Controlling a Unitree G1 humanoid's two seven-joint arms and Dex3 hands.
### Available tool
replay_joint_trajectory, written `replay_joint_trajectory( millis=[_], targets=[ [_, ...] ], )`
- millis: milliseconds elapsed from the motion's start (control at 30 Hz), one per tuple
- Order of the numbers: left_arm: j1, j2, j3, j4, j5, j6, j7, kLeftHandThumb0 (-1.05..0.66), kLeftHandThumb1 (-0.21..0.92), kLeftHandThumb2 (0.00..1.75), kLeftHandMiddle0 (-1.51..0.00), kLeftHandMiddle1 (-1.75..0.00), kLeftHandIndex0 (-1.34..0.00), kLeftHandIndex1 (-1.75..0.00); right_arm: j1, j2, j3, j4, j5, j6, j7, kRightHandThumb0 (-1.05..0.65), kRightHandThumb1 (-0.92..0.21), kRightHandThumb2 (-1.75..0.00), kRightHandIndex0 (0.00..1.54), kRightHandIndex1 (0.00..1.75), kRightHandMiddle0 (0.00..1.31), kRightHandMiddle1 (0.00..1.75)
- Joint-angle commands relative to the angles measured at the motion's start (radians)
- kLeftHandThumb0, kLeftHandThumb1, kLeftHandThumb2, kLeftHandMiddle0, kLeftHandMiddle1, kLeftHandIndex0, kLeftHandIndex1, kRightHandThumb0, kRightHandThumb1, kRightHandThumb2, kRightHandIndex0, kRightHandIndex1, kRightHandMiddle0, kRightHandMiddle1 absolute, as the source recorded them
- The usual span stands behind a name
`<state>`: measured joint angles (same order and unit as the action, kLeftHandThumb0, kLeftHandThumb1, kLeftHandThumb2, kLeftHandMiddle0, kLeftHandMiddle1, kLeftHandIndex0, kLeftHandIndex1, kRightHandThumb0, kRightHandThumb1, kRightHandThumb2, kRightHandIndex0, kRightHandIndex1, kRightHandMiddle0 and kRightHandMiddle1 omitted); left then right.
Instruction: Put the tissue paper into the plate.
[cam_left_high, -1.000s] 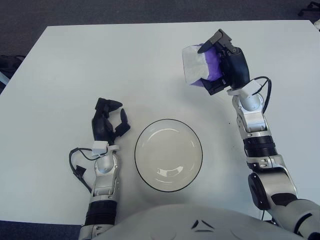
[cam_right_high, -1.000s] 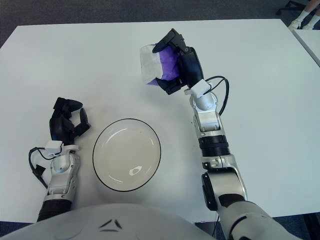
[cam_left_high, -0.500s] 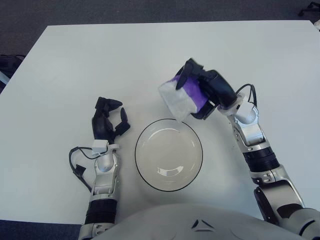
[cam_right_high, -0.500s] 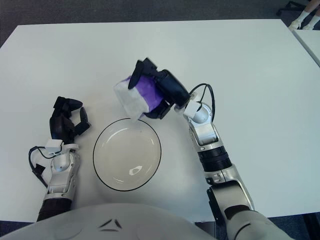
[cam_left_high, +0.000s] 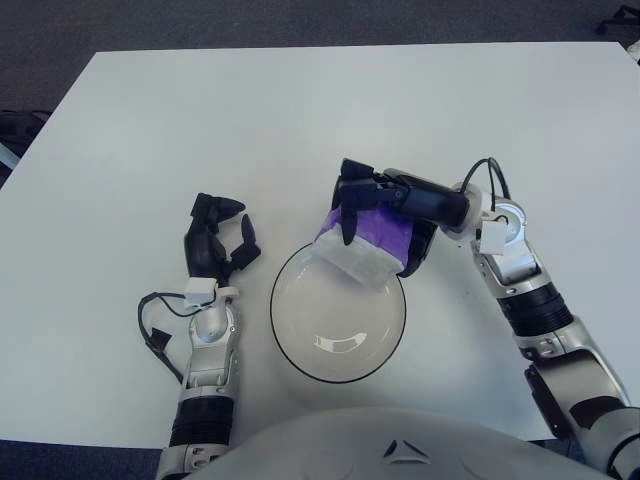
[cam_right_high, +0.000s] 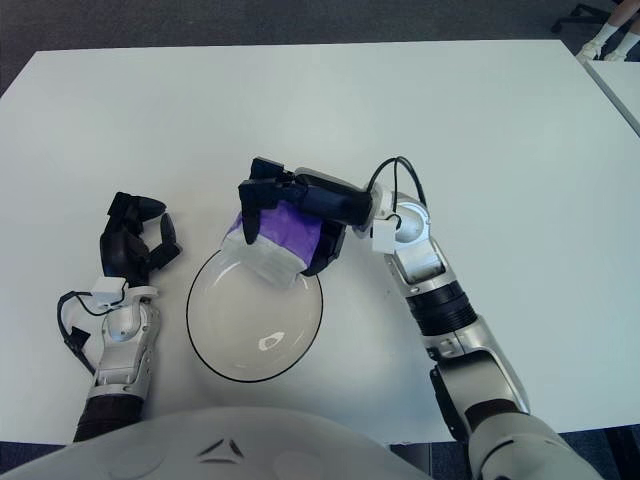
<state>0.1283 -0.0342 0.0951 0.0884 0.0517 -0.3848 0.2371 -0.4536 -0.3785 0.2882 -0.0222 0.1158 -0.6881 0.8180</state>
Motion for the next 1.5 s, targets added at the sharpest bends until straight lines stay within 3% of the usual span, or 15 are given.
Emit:
replay_joint_trajectory(
  millis=[0, 333, 467, 600, 700, 733, 767, 900, 933, 967, 1067, 1200, 1467],
  targets=[
    [0.071, -0.006, 0.001, 0.112, 0.020, 0.042, 0.004, -0.42, 0.52, 1.08, -0.75, -1.75, -0.45, -1.75, 0.007, -0.004, 0.036, 0.005, -0.040, -0.076, 0.020, 0.00, 0.08, -1.74, 0.93, 1.68, 0.67, 1.75],
    [0.075, -0.010, 0.001, 0.114, 0.015, 0.029, -0.001, -0.42, 0.52, 1.08, -0.77, -1.75, -0.46, -1.75, 0.032, 0.023, 0.067, 0.046, -0.102, -0.175, -0.036, 0.00, 0.07, -1.75, 0.92, 1.71, 0.67, 1.75],
    [0.076, -0.010, 0.001, 0.114, 0.014, 0.027, -0.002, -0.42, 0.52, 1.08, -0.77, -1.75, -0.46, -1.75, 0.032, 0.020, 0.075, 0.051, -0.096, -0.167, -0.036, 0.00, 0.07, -1.75, 0.91, 1.71, 0.67, 1.75],
    [0.077, -0.009, 0.000, 0.113, 0.025, 0.035, 0.006, -0.42, 0.51, 1.08, -0.77, -1.75, -0.46, -1.75, 0.030, 0.023, 0.082, 0.029, -0.058, -0.091, -0.028, -0.01, 0.06, -1.74, 0.90, 1.74, 0.68, 1.72],
    [0.079, -0.007, -0.001, 0.107, 0.034, 0.053, 0.013, -0.42, 0.51, 1.09, -0.78, -1.75, -0.46, -1.75, 0.037, 0.019, 0.097, -0.004, 0.020, 0.012, 0.001, -0.01, -0.14, -1.49, 0.73, 1.74, 0.57, 1.66],
    [0.079, -0.007, 0.000, 0.106, 0.034, 0.059, 0.014, -0.42, 0.50, 1.10, -0.79, -1.75, -0.47, -1.75, 0.039, 0.015, 0.101, -0.017, 0.038, 0.044, 0.010, -0.31, -0.38, -1.26, 0.46, 1.74, 0.37, 1.68],
    [0.080, -0.007, 0.000, 0.106, 0.035, 0.068, 0.015, -0.42, 0.49, 1.10, -0.79, -1.75, -0.47, -1.75, 0.040, 0.008, 0.104, -0.034, 0.055, 0.080, 0.021, -0.51, -0.56, -1.07, 0.30, 1.75, 0.23, 1.69],
    [0.080, -0.008, 0.002, 0.104, 0.036, 0.087, 0.017, -0.43, 0.48, 1.12, -0.79, -1.75, -0.48, -1.75, 0.048, -0.004, 0.099, -0.073, 0.078, 0.143, 0.041, -0.85, -0.85, -0.85, 0.06, 0.90, 0.05, 1.08],
    [0.079, -0.008, 0.002, 0.101, 0.035, 0.102, 0.017, -0.43, 0.48, 1.12, -0.79, -1.75, -0.48, -1.75, 0.054, -0.005, 0.095, -0.078, 0.082, 0.144, 0.043, -0.87, -0.86, -0.85, 0.05, 0.82, 0.04, 1.02],
    [0.077, -0.009, 0.003, 0.100, 0.032, 0.118, 0.016, -0.43, 0.48, 1.12, -0.78, -1.75, -0.48, -1.75, 0.061, -0.010, 0.091, -0.081, 0.083, 0.142, 0.049, -0.91, -0.88, -0.88, 0.03, 0.56, 0.02, 0.82],
    [0.073, -0.012, 0.004, 0.098, 0.025, 0.142, 0.013, -0.42, 0.50, 1.09, -0.73, -1.75, -0.46, -1.75, 0.070, -0.023, 0.089, -0.080, 0.083, 0.136, 0.068, -0.98, -0.91, -0.96, 0.01, 0.18, 0.01, 0.35],
    [0.068, -0.018, 0.002, 0.097, 0.030, 0.137, 0.023, -0.42, 0.52, 1.07, -0.69, -1.75, -0.45, -1.75, 0.064, -0.033, 0.099, -0.066, 0.077, 0.142, 0.100, -1.03, -0.92, -1.00, 0.00, 0.04, 0.00, 0.08],
    [0.067, -0.018, -0.001, 0.106, 0.046, 0.102, 0.037, -0.42, 0.53, 1.06, -0.71, -1.75, -0.44, -1.75, 0.047, -0.072, 0.081, -0.097, 0.135, 0.189, 0.178, -1.05, -0.92, -0.97, 0.00, 0.00, 0.00, 0.00]
  ],
)
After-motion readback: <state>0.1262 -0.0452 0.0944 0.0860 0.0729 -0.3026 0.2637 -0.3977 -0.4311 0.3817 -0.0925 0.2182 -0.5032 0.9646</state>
